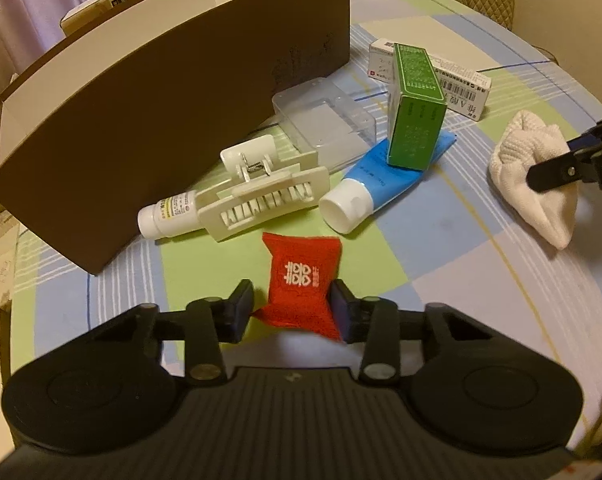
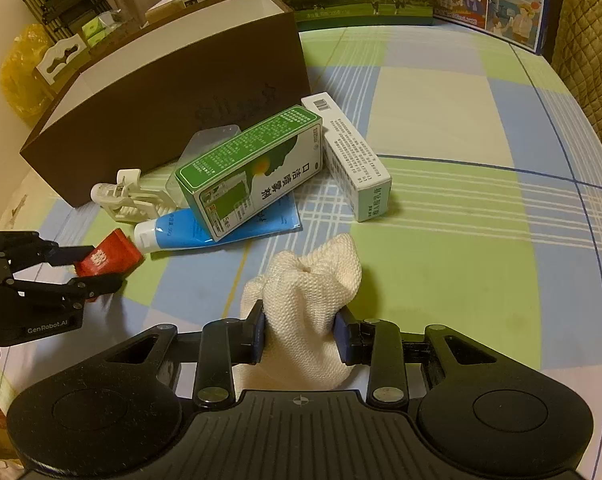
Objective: Organize objects
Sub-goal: 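Grasp the white cloth with the right tool while the left tool grasps the red candy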
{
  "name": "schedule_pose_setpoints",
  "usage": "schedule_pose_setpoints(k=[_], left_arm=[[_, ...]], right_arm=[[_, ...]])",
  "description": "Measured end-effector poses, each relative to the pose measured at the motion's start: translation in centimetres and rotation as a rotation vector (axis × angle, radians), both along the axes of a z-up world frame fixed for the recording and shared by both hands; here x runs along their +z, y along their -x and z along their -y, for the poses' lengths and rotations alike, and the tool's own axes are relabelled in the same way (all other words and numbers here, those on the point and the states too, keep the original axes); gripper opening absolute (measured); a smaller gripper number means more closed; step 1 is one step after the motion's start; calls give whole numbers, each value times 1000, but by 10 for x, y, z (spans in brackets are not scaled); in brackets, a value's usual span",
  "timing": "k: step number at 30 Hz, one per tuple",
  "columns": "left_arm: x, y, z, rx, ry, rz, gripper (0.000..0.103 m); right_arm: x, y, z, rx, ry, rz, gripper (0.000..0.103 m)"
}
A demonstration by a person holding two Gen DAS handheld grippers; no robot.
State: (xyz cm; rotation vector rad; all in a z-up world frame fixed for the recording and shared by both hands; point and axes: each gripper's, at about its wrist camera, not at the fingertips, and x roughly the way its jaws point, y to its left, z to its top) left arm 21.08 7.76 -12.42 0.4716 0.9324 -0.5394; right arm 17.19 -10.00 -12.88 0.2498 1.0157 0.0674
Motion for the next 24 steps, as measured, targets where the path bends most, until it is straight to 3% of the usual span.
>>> schedule_pose_setpoints(k=[5, 6, 12, 24], left_arm=[[1, 0, -2, 15, 33, -33, 33], [2, 0, -3, 23, 45, -44, 28], [8, -1, -9, 82, 121, -102, 26], [39, 2, -16, 137, 178, -70, 26]], right_arm=[[0, -1, -2, 7, 9, -4, 31], [0, -2, -2, 8, 10, -4, 31], [1, -2, -3, 19, 13, -9, 31], [22, -4, -6, 65, -13, 9, 31]])
